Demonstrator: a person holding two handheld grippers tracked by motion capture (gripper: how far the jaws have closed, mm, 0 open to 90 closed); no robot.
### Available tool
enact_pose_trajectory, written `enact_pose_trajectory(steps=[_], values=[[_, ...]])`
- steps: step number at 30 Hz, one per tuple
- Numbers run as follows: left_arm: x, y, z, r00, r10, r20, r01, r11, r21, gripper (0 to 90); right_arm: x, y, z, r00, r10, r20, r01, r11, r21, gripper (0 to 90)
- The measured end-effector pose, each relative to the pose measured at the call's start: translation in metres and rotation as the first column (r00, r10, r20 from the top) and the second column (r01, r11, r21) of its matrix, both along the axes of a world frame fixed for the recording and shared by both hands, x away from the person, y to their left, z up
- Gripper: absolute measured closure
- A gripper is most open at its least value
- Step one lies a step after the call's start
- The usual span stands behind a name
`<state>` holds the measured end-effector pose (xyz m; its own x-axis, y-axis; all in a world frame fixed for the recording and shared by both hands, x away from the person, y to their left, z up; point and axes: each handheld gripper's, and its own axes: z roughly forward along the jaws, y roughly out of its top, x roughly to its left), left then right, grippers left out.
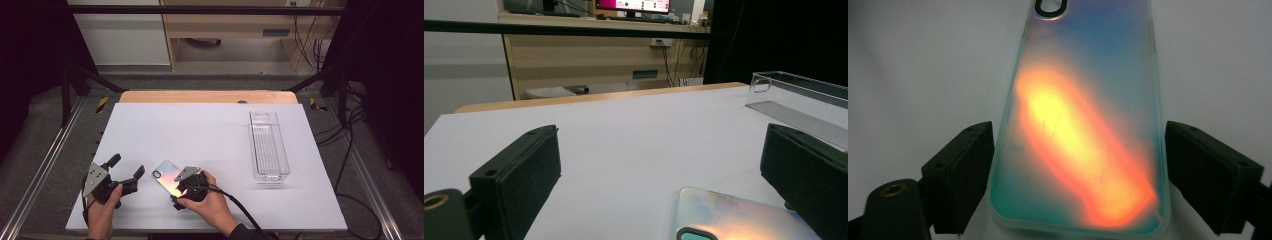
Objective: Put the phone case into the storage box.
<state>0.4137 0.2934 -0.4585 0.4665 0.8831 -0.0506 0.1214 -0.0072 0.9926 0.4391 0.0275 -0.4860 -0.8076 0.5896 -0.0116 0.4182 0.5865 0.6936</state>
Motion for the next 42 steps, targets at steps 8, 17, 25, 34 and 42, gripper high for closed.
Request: enact_pose_trajectory(steps=[8, 17, 25, 34, 42], values=[[0.0, 0.0, 0.0, 1.0, -0.001, 0.0, 0.001, 1.0, -0.001, 2.4, 0.0, 0.0, 0.0, 1.0, 0.002, 0.002, -0.002, 1.0, 0.002, 15.0], [0.0, -0.001, 0.0, 1.0, -0.005, -0.005, 0.005, 1.0, 0.005, 2.4, 0.002, -0.002, 0.001, 0.9999, 0.012, -0.012, -0.012, 1.0, 0.001, 16.9], [0.001, -0.001, -0.001, 1.0, -0.003, -0.008, 0.003, 1.0, 0.001, 2.5, 0.004, -0.005, 0.002, 0.9991, 0.041, -0.014, -0.041, 0.999, 0.008, 17.4], [0.001, 0.0, 0.0, 1.0, -0.002, -0.008, 0.002, 1.0, 0.004, 2.5, 0.004, -0.012, 0.009, 0.9973, 0.053, 0.05, -0.053, 0.999, -0.007, 17.5], [-0.001, -0.01, 0.004, 0.9994, -0.03, -0.02, 0.031, 0.9989, 0.036, 0.7, 0.01, -0.037, 0.024, 0.9931, -0.002, 0.117, 0.001, 1.0, 0.01, 17.5]])
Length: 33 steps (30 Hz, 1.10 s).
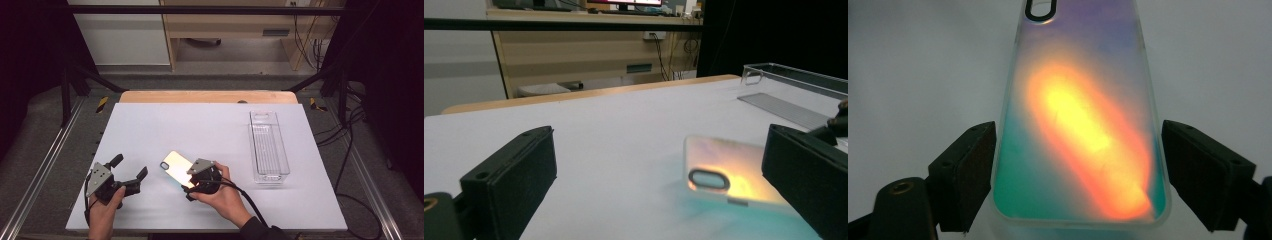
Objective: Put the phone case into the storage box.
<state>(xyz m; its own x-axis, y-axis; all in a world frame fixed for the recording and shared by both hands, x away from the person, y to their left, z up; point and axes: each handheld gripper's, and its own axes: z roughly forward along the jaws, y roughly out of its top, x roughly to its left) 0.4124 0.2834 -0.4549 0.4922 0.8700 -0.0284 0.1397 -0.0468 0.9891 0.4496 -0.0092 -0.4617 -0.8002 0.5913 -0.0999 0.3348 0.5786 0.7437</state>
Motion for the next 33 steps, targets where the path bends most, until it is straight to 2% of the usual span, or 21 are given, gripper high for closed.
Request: enact_pose_trajectory(steps=[5, 9, 12, 17, 22, 26, 29, 31, 33], values=[[-0.001, -0.008, 0.003, 0.9995, -0.029, -0.015, 0.029, 0.9995, -0.014, 0.7, 0.001, -0.021, 0.011, 0.9983, -0.04, 0.042, 0.038, 0.999, 0.037, 17.5], [0.001, -0.016, 0.005, 0.9981, -0.054, -0.032, 0.054, 0.9985, 0.003, 0.7, 0.0, -0.034, 0.017, 0.9952, -0.065, 0.074, 0.06, 0.996, 0.065, 17.4], [0.001, -0.022, 0.01, 0.9962, -0.074, -0.048, 0.073, 0.9973, -0.007, 0.8, 0.0, -0.042, 0.019, 0.9919, -0.084, 0.095, 0.076, 0.993, 0.09, 17.4], [0.001, -0.037, 0.017, 0.9934, -0.094, -0.065, 0.096, 0.9953, 0.015, 0.7, -0.004, -0.053, 0.025, 0.9833, -0.109, 0.146, 0.087, 0.985, 0.151, 17.5], [0.001, -0.052, 0.019, 0.9863, -0.134, -0.097, 0.135, 0.9908, 0.01, 0.7, -0.011, -0.065, 0.03, 0.9726, -0.128, 0.195, 0.087, 0.975, 0.204, 17.5], [0.013, -0.066, 0.026, 0.9836, -0.144, -0.109, 0.147, 0.989, 0.018, 0.7, -0.013, -0.075, 0.03, 0.9662, -0.13, 0.222, 0.078, 0.97, 0.231, 17.5], [0.026, -0.074, 0.034, 0.9778, -0.166, -0.127, 0.165, 0.9861, -0.024, 0.7, -0.015, -0.078, 0.028, 0.964, -0.126, 0.234, 0.066, 0.967, 0.248, 17.5], [0.034, -0.079, 0.039, 0.9735, -0.181, -0.14, 0.18, 0.9835, -0.016, 0.8, -0.017, -0.079, 0.027, 0.9603, -0.127, 0.248, 0.061, 0.964, 0.258, 17.4], [0.039, -0.083, 0.044, 0.9722, -0.184, -0.145, 0.184, 0.9829, -0.011, 1.0, -0.018, -0.08, 0.027, 0.9548, -0.131, 0.267, 0.054, 0.96, 0.276, 17.5]])
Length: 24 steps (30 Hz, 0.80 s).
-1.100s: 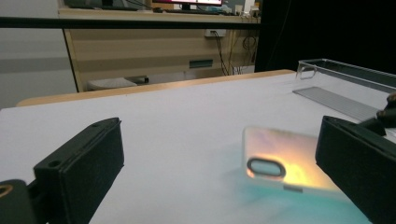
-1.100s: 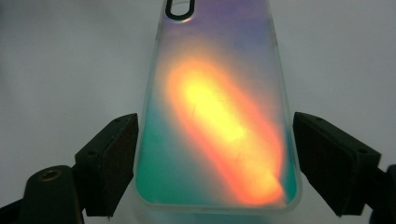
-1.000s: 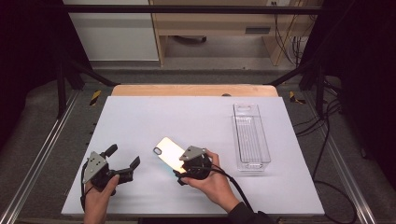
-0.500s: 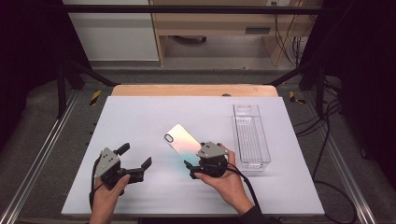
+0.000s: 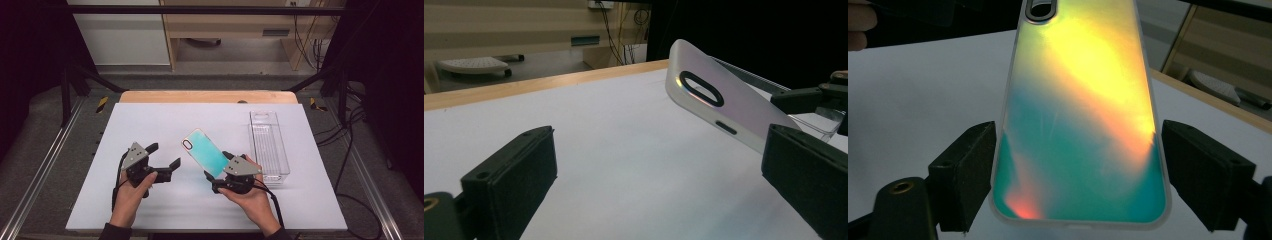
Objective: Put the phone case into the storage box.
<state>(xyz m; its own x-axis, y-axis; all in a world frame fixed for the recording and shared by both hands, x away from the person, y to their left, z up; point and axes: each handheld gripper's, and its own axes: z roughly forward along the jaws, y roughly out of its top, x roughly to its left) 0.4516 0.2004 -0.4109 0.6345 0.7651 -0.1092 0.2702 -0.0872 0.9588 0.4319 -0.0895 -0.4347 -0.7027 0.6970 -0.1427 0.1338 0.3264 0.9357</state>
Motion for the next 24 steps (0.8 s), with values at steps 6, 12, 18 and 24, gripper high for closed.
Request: enact_pose_trajectory(steps=[6, 12, 18, 24], values=[[0.007, -0.01, 0.012, 0.9994, -0.03, -0.02, 0.029, 0.9992, -0.028, 2.1, 0.001, -0.002, 0.0, 0.9996, -0.004, 0.027, 0.003, 1.0, 0.011, 17.4], [0.015, -0.02, 0.018, 0.9985, -0.018, -0.051, 0.015, 0.9975, -0.069, 4.8, 0.001, 0.0, -0.002, 0.9991, 0.009, 0.041, -0.01, 1.0, 0.015, 17.4], [0.019, -0.027, 0.02, 0.9978, -0.036, -0.055, 0.031, 0.9961, -0.083, 9.6, 0.001, -0.001, -0.001, 0.9976, -0.002, 0.069, 0.0, 0.999, 0.037, 17.4], [0.019, -0.032, 0.021, 0.9956, -0.058, -0.074, 0.051, 0.995, -0.085, 22.3, 0.001, -0.002, 0.0, 0.9956, -0.011, 0.093, 0.006, 0.999, 0.051, 17.4]])
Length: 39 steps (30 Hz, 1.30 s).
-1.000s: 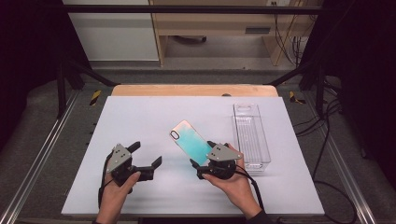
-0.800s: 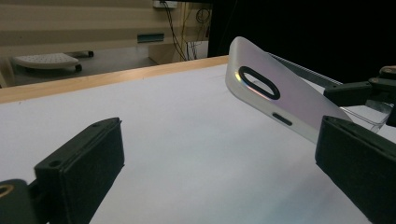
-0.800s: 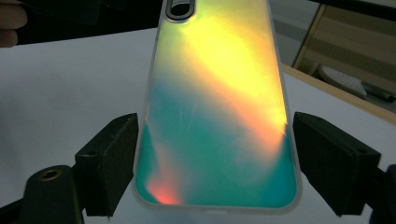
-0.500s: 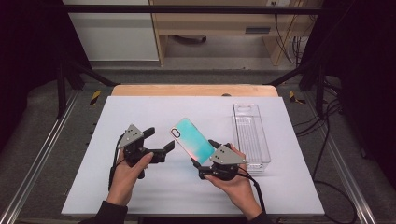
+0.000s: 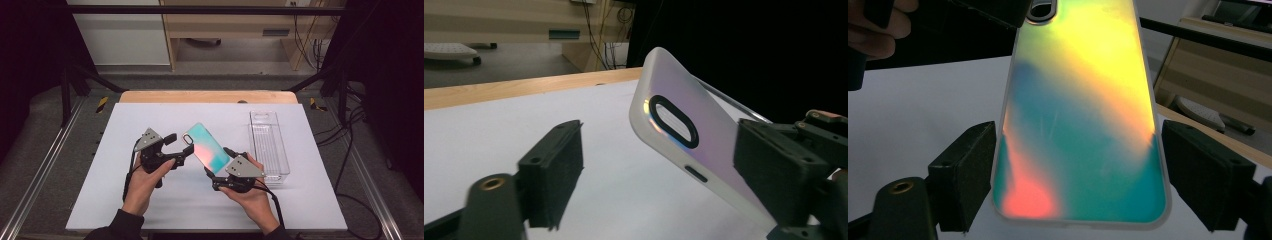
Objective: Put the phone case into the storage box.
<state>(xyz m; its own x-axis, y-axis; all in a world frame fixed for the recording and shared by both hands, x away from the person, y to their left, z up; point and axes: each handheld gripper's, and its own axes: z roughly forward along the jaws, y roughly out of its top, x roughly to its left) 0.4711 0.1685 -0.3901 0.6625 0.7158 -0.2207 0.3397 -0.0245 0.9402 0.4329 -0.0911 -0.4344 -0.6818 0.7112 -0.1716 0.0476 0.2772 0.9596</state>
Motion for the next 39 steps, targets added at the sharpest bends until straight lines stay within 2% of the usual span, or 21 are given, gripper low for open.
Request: enact_pose_trajectory(steps=[2, 4, 8, 10, 15, 20, 29, 39], values=[[0.0009, -0.0015, -0.0003, 0.9999, -0.014, -0.004, 0.014, 0.9999, -0.009, 26.6, -0.0002, -0.0002, 0.0, 1.0, -0.001, -0.001, 0.001, 1.0, 0.004, 17.3], [0.0016, -0.0028, -0.001, 0.9998, -0.02, -0.006, 0.02, 0.9998, 0.0, 29.6, -0.0004, -0.0005, 0.0004, 1.0, -0.005, 0.003, 0.005, 1.0, 0.009, 17.4], [0.0044, -0.0033, -0.001, 0.9992, -0.032, -0.023, 0.031, 0.9989, -0.034, 35.2, 0.0001, -0.0006, 0.0009, 1.0, -0.008, 0.004, 0.008, 1.0, 0.006, 17.4], [0.0053, -0.0036, -0.0004, 0.999, -0.037, -0.026, 0.037, 0.9988, -0.033, 37.8, 0.0007, -0.0005, 0.0006, 1.0, -0.009, 0.0, 0.009, 1.0, 0.005, 17.4], [0.0078, -0.0014, -0.0004, 0.9986, -0.034, -0.04, 0.032, 0.9973, -0.066, 44.3, 0.002, -0.0001, 0.0005, 0.9999, -0.012, -0.003, 0.012, 1.0, 0.005, 17.3], [0.0089, 0.001, 0.0001, 0.999, -0.022, -0.04, 0.019, 0.997, -0.075, 47.2, 0.0027, 0.0005, 0.0008, 0.9999, -0.011, -0.006, 0.011, 1.0, 0.013, 17.3], [0.0083, 0.0011, 0.0012, 0.9981, -0.033, -0.052, 0.029, 0.996, -0.085, 51.8, 0.0049, 0.0033, 0.0029, 0.9999, -0.007, -0.01, 0.007, 1.0, 0.029, 17.3], [0.0088, 0.0043, 0.0022, 0.998, -0.023, -0.058, 0.017, 0.9943, -0.105, 57.2, 0.008, 0.007, 0.0013, 0.9992, 0.008, -0.039, -0.006, 0.999, 0.05, 17.3]])
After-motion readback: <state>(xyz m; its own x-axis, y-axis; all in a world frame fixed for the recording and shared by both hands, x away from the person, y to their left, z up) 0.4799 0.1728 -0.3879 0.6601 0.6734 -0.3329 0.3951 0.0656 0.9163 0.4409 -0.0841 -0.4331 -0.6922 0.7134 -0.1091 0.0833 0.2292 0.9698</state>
